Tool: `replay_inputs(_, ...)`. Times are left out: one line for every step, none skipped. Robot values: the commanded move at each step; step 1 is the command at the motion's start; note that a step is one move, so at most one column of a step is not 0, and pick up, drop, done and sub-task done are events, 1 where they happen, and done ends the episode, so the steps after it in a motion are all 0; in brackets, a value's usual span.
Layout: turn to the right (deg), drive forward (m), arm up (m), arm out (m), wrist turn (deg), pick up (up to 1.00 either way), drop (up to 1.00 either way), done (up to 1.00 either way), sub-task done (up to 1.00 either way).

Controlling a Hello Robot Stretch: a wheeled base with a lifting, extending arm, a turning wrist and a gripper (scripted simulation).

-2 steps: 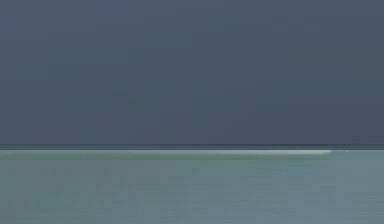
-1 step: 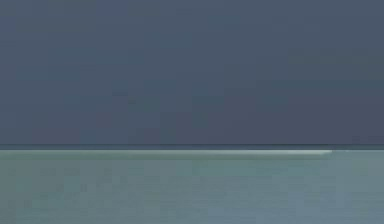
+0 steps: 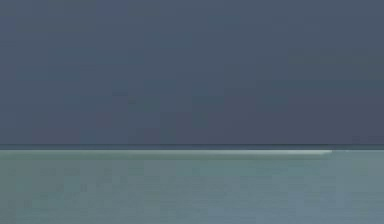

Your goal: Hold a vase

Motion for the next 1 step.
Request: replay_inputs(0.0, 0.0, 0.0, 0.0, 42.0, 0.0, 0.0, 0.0, 0.0)
